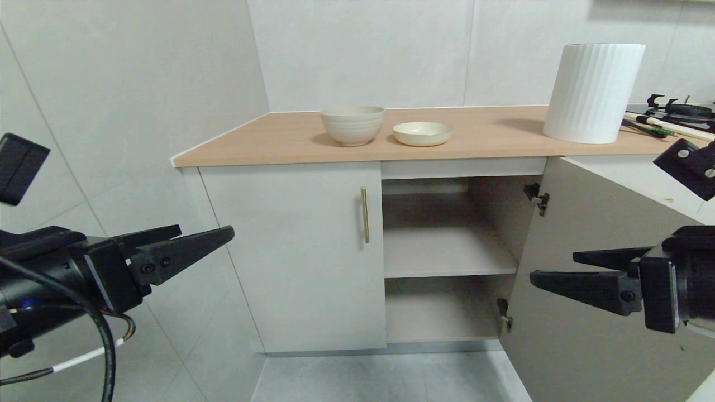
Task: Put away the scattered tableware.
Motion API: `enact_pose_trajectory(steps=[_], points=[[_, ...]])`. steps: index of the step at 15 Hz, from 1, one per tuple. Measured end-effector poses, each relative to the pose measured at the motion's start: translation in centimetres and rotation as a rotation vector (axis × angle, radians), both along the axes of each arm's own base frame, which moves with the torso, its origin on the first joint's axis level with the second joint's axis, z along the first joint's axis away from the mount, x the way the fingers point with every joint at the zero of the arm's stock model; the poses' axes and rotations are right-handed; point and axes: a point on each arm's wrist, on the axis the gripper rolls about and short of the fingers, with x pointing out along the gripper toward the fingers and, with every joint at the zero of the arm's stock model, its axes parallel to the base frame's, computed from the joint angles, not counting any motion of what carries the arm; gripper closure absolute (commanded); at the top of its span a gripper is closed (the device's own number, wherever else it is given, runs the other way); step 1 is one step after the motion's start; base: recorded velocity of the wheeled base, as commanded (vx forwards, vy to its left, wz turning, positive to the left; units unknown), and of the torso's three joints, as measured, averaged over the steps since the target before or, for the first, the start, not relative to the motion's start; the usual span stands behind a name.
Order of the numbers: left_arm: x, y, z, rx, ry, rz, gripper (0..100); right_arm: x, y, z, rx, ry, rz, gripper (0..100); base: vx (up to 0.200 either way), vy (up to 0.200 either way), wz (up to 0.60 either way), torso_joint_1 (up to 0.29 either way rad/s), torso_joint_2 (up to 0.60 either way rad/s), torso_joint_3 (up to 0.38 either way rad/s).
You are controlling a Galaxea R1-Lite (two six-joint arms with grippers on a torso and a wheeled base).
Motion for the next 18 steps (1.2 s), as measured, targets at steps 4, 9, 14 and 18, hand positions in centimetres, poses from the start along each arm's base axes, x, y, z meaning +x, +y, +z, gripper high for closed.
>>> enact_pose_trajectory(steps=[4, 9, 14, 18], points=[[0.0, 0.0, -0.1, 0.002, 0.007, 0.001, 0, -0.3, -0.2, 0.2, 0.003, -0.003, 0.0, 0, 0.0, 0.0, 0.0, 0.0, 0.0, 0.0], [0.1, 0.0, 0.0, 0.002, 0.006, 0.002, 0, -1.0, -0.6, 0.7, -0.004, 0.018, 0.01, 0, 0.2, 0.0, 0.0, 0.002, 0.0, 0.002], [0.2, 0.0, -0.1, 0.002, 0.011, 0.003, 0, -1.1, -0.7, 0.6, 0.006, 0.028, 0.038, 0, 0.2, 0.0, 0.0, 0.005, 0.0, 0.008], [0.3, 0.0, -0.1, 0.003, 0.013, 0.004, 0, -1.3, -0.8, 0.3, 0.005, 0.03, 0.046, 0, 0.2, 0.0, 0.0, 0.005, 0.0, -0.001]])
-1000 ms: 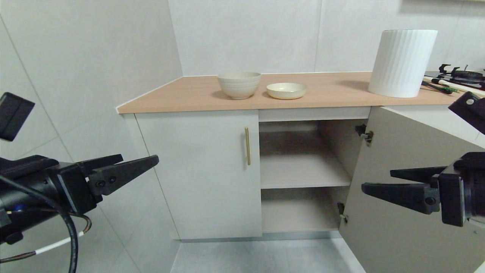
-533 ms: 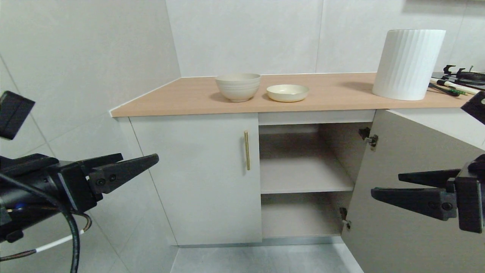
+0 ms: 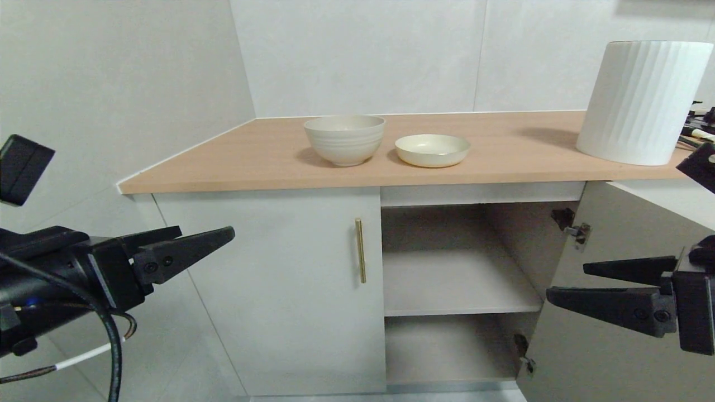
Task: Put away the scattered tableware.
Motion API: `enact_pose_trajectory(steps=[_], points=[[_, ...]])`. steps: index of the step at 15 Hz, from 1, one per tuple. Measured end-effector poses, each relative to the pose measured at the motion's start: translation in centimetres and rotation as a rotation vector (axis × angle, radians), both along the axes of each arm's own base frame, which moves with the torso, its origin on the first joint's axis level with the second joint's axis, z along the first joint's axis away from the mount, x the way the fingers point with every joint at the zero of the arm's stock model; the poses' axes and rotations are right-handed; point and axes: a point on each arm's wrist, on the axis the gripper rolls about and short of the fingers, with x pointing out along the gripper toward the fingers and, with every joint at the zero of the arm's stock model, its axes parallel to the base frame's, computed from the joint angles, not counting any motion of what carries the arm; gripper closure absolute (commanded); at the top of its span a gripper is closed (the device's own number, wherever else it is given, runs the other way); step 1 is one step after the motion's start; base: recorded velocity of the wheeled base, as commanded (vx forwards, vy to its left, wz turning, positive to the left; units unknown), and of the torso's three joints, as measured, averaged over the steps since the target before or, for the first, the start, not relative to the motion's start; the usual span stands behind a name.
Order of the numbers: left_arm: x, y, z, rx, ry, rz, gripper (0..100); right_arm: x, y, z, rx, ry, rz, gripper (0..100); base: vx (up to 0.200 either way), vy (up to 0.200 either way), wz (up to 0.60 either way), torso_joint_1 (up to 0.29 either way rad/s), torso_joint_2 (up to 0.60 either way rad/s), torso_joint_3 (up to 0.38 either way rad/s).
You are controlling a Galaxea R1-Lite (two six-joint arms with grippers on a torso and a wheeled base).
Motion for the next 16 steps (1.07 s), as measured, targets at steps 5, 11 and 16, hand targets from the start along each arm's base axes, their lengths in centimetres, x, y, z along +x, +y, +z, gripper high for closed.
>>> enact_pose_trajectory(steps=[5, 11, 16], points=[[-0.05, 0.02, 0.04, -0.004, -0.004, 0.002, 0, -0.19, -0.16, -0.45, -0.01, 0.004, 0.0, 0, 0.04, 0.0, 0.0, 0.0, 0.0, 0.0], [-0.08, 0.03, 0.07, -0.006, -0.005, 0.001, 0, -0.32, -0.24, -0.42, -0.019, -0.011, 0.008, 0, 0.0, 0.0, 0.0, 0.002, -0.01, -0.004], [0.07, -0.01, -0.15, -0.003, 0.007, 0.002, 0, 0.01, -0.18, -0.77, -0.032, 0.001, -0.001, 0, 0.0, 0.0, 0.0, 0.091, -0.31, -0.275]])
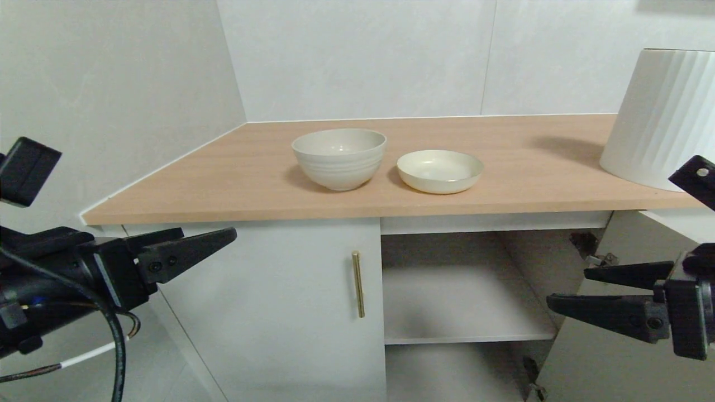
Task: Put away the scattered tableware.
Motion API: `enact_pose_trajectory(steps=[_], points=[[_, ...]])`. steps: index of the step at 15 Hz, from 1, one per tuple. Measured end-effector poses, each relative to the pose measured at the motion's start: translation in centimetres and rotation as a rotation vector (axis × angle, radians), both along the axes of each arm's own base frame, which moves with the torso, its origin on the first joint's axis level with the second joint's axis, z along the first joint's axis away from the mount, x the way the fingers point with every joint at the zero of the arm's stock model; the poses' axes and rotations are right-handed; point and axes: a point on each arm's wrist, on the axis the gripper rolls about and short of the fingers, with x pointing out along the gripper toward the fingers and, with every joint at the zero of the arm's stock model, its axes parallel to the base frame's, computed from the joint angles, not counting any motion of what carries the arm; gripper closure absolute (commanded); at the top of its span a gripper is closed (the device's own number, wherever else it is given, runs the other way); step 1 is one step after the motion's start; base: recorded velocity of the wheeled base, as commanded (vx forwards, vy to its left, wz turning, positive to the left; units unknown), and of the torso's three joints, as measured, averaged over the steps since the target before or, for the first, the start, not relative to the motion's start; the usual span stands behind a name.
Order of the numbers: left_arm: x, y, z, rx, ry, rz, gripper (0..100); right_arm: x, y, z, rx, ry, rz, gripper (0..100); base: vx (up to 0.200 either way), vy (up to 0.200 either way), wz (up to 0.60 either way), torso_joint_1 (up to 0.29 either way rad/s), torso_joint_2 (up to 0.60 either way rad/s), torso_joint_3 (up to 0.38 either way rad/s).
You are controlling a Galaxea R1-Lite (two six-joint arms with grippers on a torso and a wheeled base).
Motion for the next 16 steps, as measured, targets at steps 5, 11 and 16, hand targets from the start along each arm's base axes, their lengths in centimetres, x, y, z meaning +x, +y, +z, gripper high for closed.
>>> enact_pose_trajectory(steps=[5, 11, 16], points=[[0.4, -0.1, -0.3, 0.005, 0.014, 0.0, 0, 0.4, 0.1, -0.2, 0.001, -0.003, -0.006, 0, 0.0, 0.0, 0.0, 0.146, -0.5, -0.294], [0.9, -0.3, -0.7, 0.01, 0.04, 0.001, 0, 0.8, 0.3, -0.7, -0.01, 0.013, -0.012, 0, 0.0, 0.0, 0.0, 0.188, -0.49, -0.288], [1.7, -0.5, -0.7, -0.027, 0.079, 0.013, 0, 1.3, 0.4, -0.5, 0.004, -0.01, -0.021, 0, 0.0, 0.0, 0.0, 0.162, -0.38, -0.213]])
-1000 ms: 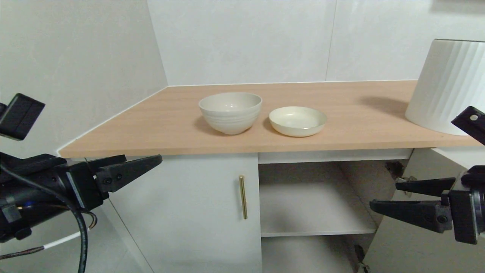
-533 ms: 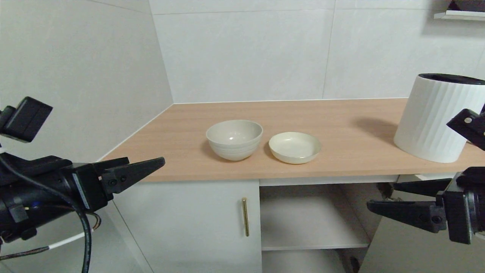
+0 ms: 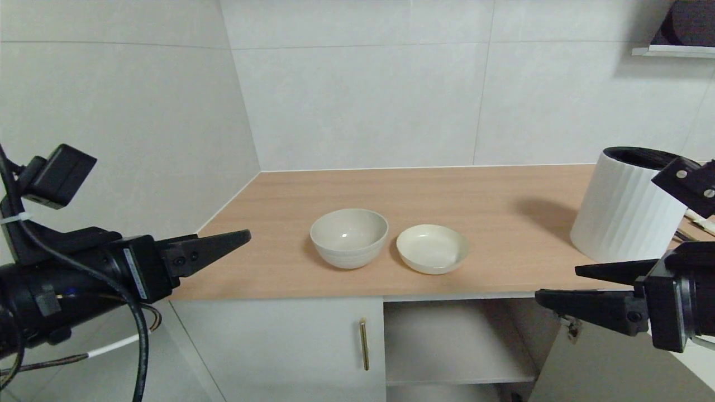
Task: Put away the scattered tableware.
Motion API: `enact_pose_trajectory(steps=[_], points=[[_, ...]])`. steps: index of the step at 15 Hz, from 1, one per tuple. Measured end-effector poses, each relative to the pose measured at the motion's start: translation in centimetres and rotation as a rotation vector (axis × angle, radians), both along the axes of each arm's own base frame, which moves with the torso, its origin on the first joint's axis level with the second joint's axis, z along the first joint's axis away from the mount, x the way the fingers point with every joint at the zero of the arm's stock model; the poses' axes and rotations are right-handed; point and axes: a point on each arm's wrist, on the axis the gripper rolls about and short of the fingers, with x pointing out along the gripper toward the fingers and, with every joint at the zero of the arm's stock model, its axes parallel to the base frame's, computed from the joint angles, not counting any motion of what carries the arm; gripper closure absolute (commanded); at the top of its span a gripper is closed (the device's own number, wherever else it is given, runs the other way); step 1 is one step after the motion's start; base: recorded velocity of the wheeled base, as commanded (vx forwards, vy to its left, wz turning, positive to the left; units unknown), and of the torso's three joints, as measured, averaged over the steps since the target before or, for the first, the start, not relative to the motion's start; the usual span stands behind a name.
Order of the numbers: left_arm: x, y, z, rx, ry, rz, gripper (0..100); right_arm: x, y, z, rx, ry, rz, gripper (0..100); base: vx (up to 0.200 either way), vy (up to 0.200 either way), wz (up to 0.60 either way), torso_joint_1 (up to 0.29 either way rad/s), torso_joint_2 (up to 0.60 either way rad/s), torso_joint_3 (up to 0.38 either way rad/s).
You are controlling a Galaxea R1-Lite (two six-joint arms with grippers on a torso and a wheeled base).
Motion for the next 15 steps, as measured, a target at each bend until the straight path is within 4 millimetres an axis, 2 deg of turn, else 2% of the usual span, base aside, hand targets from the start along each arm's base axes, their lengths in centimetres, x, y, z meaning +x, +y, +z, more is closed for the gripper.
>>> enact_pose_trajectory(steps=[3, 5, 8, 12, 15], points=[[1.3, -0.4, 1.0, 0.009, 0.029, 0.003, 0, 1.8, 0.5, 0.4, 0.009, -0.053, -0.023, 0, 0.0, 0.0, 0.0, 0.023, -0.05, -0.028], [2.8, -0.8, 2.0, 0.029, 0.081, 0.016, 0, 4.4, 1.3, 0.8, 0.039, -0.02, -0.092, 0, 0.0, 0.0, 0.0, 0.0, 0.0, 0.0], [5.1, -1.6, 2.5, 0.009, 0.228, 0.057, 0, 8.8, 2.5, 0.6, 0.09, 0.069, -0.258, 0, 0.0, 0.0, 0.0, 0.0, 0.0, 0.0], [8.4, -3.0, 2.3, -0.162, 0.358, 0.136, 0, 13.0, 4.4, -2.2, 0.048, 0.138, -0.403, 0, 0.0, 0.0, 0.0, 0.0, 0.0, 0.0], [11.6, -4.4, 0.2, -0.222, 0.478, 0.184, 0, 14.6, 5.7, -4.8, 0.005, 0.191, -0.413, 0, 0.0, 0.0, 0.0, 0.0, 0.0, 0.0]])
